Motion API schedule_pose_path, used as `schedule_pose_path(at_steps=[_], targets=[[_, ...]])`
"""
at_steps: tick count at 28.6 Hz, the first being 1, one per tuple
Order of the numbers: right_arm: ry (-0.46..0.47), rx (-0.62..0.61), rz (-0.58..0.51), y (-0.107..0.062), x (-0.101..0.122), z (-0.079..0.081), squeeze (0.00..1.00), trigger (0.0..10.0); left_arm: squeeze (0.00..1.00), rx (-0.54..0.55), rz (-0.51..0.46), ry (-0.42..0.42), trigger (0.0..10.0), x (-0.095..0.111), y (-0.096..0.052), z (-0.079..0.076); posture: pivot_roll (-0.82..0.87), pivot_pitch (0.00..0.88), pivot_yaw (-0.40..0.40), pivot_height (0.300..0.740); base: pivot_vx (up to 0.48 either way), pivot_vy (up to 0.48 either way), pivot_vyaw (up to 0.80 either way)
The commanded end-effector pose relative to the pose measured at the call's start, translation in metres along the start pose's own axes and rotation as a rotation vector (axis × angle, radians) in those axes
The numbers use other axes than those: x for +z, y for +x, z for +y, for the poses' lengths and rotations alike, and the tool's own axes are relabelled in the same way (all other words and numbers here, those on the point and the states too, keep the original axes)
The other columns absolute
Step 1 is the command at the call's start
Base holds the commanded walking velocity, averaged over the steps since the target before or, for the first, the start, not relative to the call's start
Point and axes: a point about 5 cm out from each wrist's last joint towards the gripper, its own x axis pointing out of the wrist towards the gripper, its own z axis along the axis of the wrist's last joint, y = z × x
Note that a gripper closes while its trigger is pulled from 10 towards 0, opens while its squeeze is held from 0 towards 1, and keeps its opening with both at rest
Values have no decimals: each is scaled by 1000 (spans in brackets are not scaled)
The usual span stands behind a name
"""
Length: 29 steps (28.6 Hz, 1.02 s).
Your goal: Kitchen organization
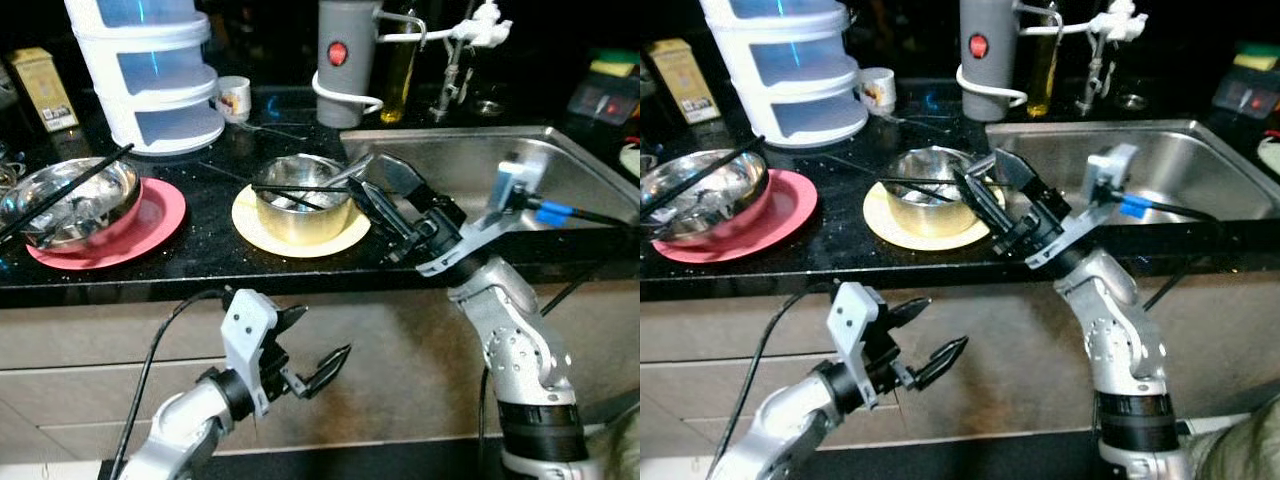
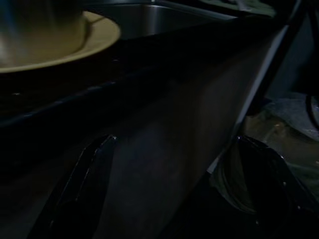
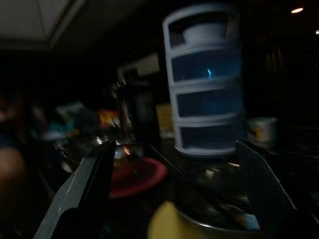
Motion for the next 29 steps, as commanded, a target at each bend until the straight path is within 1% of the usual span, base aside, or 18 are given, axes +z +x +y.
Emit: schedule_pose_path(at_steps=[1,2,3,5,8,9,10,13,14,15,17,19,20,21,25,27,28,29], targets=[[-55,24,28,1,1,-2,0,10000,0,-31,10,-12,10000,0,0,-4,34,26,-29,740,277,0,0],[-83,33,45,1,3,-3,0,10000,0,-34,17,-19,10000,-1,-1,-4,33,27,-28,740,270,0,0],[-166,43,99,4,7,-7,0,10000,0,-41,45,-30,10000,-5,-1,-4,32,29,-26,740,0,0,0],[-187,45,112,5,8,-7,0,10000,0,-47,51,-34,10000,-6,-1,-4,32,29,-26,740,0,0,0],[-280,58,161,16,10,-10,0,10000,0,-116,62,-60,10000,-6,-2,-11,27,30,-25,740,0,0,0],[-280,58,161,16,10,-10,0,10000,0,-116,62,-60,10000,-6,-2,-11,27,30,-25,740,0,0,0],[-350,95,178,24,14,-7,0,10000,0,-172,81,-77,10000,-7,-3,-17,28,31,-22,740,0,0,0],[-443,157,213,36,21,-1,0,10000,0,-229,97,-107,10000,-8,-5,-23,28,30,-22,740,0,0,0],[-443,157,213,36,21,-1,0,10000,0,-229,97,-107,10000,-8,-5,-23,28,30,-22,740,0,0,0],[-465,171,219,41,25,0,0,10000,0,-243,103,-114,10000,-8,-6,-24,28,30,-22,740,0,0,0],[-502,208,238,55,35,3,0,10000,0,-273,110,-132,10000,-8,-6,-27,22,33,-23,740,0,0,0],[-527,221,257,61,37,5,0,10000,0,-280,114,-136,10000,-8,-6,-27,21,32,-24,740,0,0,0],[-532,233,281,67,37,7,0,10000,0,-287,116,-137,10000,-8,-5,-27,20,32,-25,740,0,0,0],[-546,246,301,69,36,9,0,10000,0,-290,118,-138,10000,-8,-5,-27,21,32,-25,740,0,0,0],[-607,296,457,74,23,14,0,10000,0,-302,124,-155,10000,-9,-4,-28,20,33,-26,740,0,0,0],[-604,289,568,75,15,12,0,10000,0,-304,119,-184,10000,-9,-4,-27,21,33,-29,740,0,0,0],[-604,289,568,75,15,12,0,10000,0,-304,119,-184,10000,-9,-4,-27,21,33,-29,740,0,0,0],[-577,247,647,78,10,7,0,10000,0,-308,117,-198,10000,-8,-4,-25,21,33,-29,740,0,0,0]])
